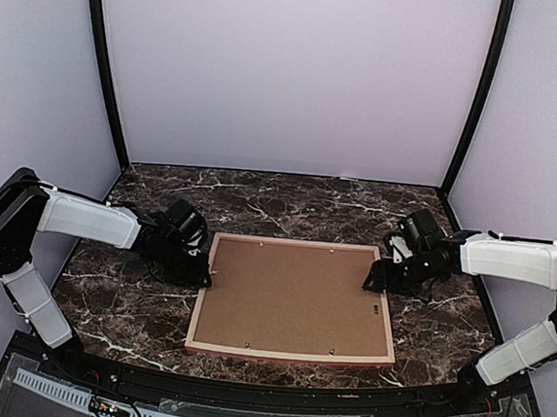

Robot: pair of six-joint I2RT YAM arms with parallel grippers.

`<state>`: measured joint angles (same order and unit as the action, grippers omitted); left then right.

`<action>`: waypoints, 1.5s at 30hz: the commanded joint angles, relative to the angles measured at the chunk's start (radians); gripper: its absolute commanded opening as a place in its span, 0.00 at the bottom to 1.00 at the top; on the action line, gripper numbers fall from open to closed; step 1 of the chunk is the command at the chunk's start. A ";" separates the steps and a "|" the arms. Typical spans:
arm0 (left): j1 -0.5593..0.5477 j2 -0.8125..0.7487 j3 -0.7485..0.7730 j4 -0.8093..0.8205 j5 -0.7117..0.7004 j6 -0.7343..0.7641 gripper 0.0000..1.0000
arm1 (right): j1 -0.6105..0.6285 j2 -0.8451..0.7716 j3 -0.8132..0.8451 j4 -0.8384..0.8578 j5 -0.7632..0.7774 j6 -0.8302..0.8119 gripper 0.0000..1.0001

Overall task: Put the photo into the frame
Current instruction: Press the fastener onto the backboard.

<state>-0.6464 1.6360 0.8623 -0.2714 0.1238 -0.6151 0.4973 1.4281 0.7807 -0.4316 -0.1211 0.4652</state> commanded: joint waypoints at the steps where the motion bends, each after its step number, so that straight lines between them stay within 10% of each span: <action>1: -0.013 0.004 -0.011 -0.007 -0.001 -0.012 0.24 | 0.016 -0.070 -0.053 -0.050 -0.012 0.037 0.70; 45: -0.021 0.017 0.006 -0.030 0.004 0.008 0.22 | 0.037 0.009 -0.102 -0.013 0.017 0.076 0.29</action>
<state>-0.6510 1.6363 0.8627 -0.2722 0.1139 -0.6224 0.5251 1.4048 0.6739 -0.4793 -0.0971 0.5407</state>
